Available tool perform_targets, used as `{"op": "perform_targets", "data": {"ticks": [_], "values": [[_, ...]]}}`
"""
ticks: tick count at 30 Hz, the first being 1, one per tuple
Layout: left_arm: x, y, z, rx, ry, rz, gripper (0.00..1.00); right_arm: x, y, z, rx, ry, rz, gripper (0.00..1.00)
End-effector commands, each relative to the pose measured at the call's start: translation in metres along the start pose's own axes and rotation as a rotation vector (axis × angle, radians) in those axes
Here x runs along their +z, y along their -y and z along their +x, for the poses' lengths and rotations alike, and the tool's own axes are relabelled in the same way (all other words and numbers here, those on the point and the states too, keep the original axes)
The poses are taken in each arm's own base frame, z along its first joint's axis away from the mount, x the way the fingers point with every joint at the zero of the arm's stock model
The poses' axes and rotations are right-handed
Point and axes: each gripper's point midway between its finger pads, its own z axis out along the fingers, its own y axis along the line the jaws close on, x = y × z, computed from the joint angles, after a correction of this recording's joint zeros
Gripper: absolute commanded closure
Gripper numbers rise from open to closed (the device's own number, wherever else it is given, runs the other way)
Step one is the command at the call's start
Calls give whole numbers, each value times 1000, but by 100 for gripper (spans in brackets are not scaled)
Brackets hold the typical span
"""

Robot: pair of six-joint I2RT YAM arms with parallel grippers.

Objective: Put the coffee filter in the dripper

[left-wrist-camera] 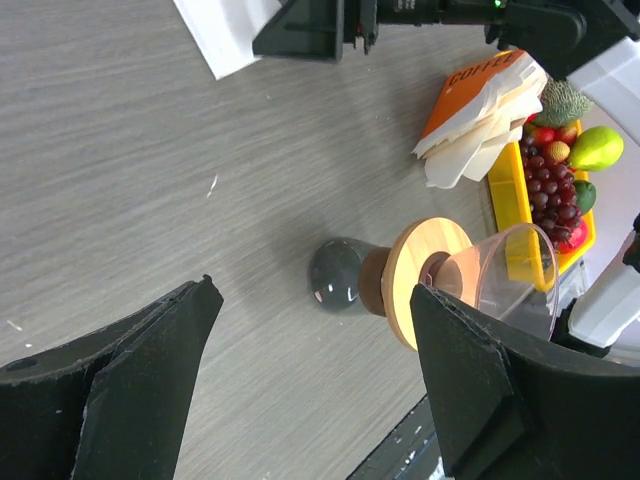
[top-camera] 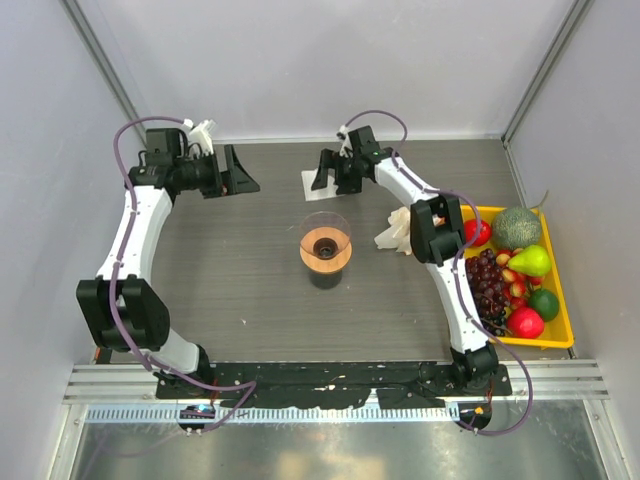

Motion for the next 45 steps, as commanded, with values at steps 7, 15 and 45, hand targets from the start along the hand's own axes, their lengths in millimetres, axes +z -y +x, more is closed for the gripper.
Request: {"op": "perform_targets", "data": {"ticks": [7, 15, 45], "values": [[49, -28, 30, -209, -33, 68, 14, -57, -81, 46, -113, -201, -299, 4], [107, -55, 49, -379, -22, 64, 13, -62, -80, 30, -122, -134, -297, 4], [263, -76, 61, -640, -58, 35, 6, 9, -16, 71, -69, -236, -120, 5]]}}
